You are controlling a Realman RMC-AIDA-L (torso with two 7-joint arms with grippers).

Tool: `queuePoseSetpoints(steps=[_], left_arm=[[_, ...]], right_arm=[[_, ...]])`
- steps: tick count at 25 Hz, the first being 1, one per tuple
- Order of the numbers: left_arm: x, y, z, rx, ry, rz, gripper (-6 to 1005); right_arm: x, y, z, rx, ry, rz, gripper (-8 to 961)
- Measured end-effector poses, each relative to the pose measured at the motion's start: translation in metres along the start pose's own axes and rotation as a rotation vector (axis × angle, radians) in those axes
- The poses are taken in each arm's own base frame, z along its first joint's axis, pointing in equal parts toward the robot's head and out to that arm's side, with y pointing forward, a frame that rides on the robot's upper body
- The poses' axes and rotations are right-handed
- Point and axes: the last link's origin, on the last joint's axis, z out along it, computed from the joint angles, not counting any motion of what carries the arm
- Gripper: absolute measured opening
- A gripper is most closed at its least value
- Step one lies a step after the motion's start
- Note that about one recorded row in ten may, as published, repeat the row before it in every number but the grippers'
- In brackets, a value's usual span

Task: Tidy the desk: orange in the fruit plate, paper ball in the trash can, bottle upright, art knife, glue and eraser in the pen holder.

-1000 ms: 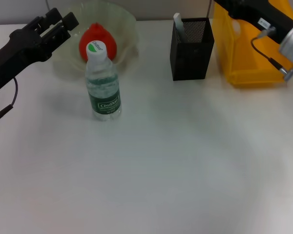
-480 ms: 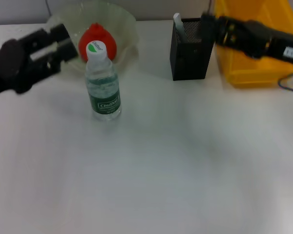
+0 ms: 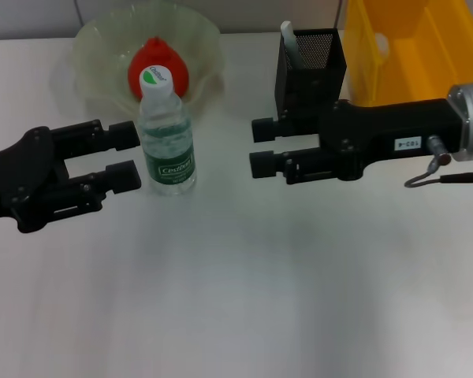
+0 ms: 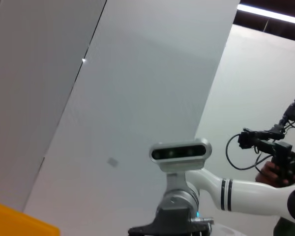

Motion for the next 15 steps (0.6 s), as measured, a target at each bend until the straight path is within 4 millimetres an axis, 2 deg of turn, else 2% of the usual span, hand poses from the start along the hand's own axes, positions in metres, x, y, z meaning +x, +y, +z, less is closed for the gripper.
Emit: queuePoseSetpoints(steps=[15], left_arm=[[-0.0022,-0.0084,-0.0027,0.053,-0.038,-0.014,612]], right_arm=[[-0.0034,0.0004,0.0054,-0.018,0.019,-0.005,710]])
